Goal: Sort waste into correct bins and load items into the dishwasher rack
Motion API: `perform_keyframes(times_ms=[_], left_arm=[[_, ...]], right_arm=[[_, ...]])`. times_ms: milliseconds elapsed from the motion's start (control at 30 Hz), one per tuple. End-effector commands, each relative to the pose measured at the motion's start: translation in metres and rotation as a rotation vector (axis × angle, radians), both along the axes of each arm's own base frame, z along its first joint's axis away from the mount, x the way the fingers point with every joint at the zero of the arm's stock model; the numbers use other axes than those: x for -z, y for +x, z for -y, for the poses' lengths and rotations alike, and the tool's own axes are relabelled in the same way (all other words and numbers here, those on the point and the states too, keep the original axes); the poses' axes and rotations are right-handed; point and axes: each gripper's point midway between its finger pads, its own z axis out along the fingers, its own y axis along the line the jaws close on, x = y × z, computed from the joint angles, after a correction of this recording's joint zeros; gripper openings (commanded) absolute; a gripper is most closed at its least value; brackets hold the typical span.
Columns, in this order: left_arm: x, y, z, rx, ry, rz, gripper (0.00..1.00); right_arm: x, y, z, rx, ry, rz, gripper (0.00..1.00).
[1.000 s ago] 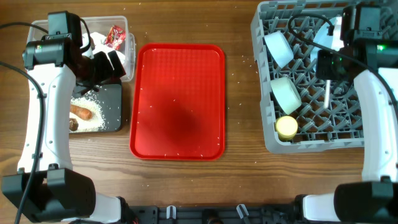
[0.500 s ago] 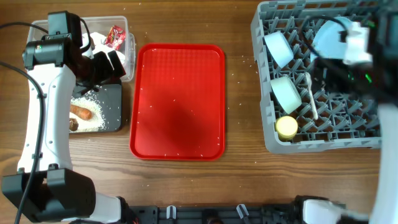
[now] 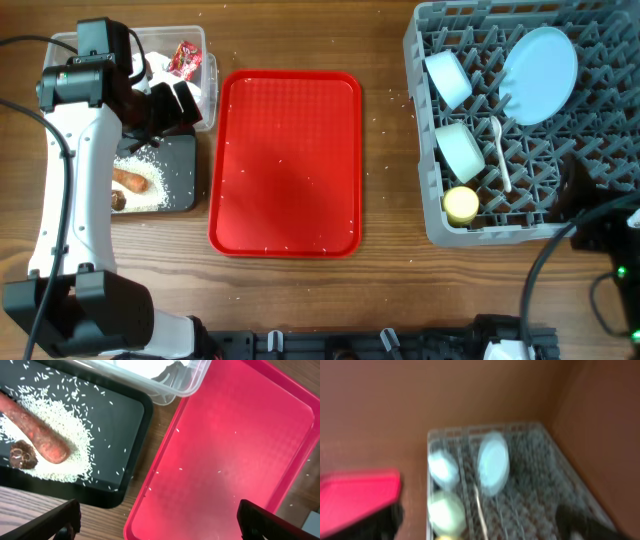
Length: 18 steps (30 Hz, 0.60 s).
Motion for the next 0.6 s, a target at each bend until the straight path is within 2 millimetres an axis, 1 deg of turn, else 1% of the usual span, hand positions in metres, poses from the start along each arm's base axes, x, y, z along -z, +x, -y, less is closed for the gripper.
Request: perform_keyframes(times_ms=[0,100,133,200,233,300,367,400,433,567], left_arm=[[0.002,0.0,-0.002,-0.002,0.005,-0.005,1.0],[0.002,0.0,-0.002,-0.002,0.005,-0.005,1.0],[0.002,0.0,-0.002,-0.002,0.005,-0.005,1.0],[0.002,0.0,-0.002,-0.002,0.005,-0.005,1.0],[0.002,0.0,-0.002,-0.002,0.005,-0.005,1.0],[0.002,0.0,-0.002,-0.002,0.005,-0.005,1.0],[0.002,0.0,-0.002,-0.002,0.005,-0.005,1.0],[0.002,0.0,-0.002,-0.002,0.005,-0.005,1.0],[0.002,0.0,-0.002,-0.002,0.005,-0.005,1.0],[0.002,0.0,-0.002,-0.002,0.005,-0.005,1.0]], right_arm=[[0.05,0.019,-0.03,-0.17,0.057,0.101,1.0],[0.105,0.038,-0.043,-0.238,0.168,0.21,1.0],[0.132,0.043,-0.046,-0.25,0.204,0.239,1.0],[0.175,0.046,-0.05,-0.268,0.237,0.271,1.0],[0.186,0.046,-0.051,-0.273,0.237,0.278,1.0],[0.215,0.044,-0.054,-0.287,0.232,0.306,1.0],[0.232,0.043,-0.054,-0.291,0.229,0.319,1.0],[0.245,0.045,-0.055,-0.292,0.23,0.312,1.0],[0.255,0.046,-0.055,-0.289,0.238,0.273,1.0],[0.258,0.045,-0.057,-0.296,0.243,0.26,1.0]])
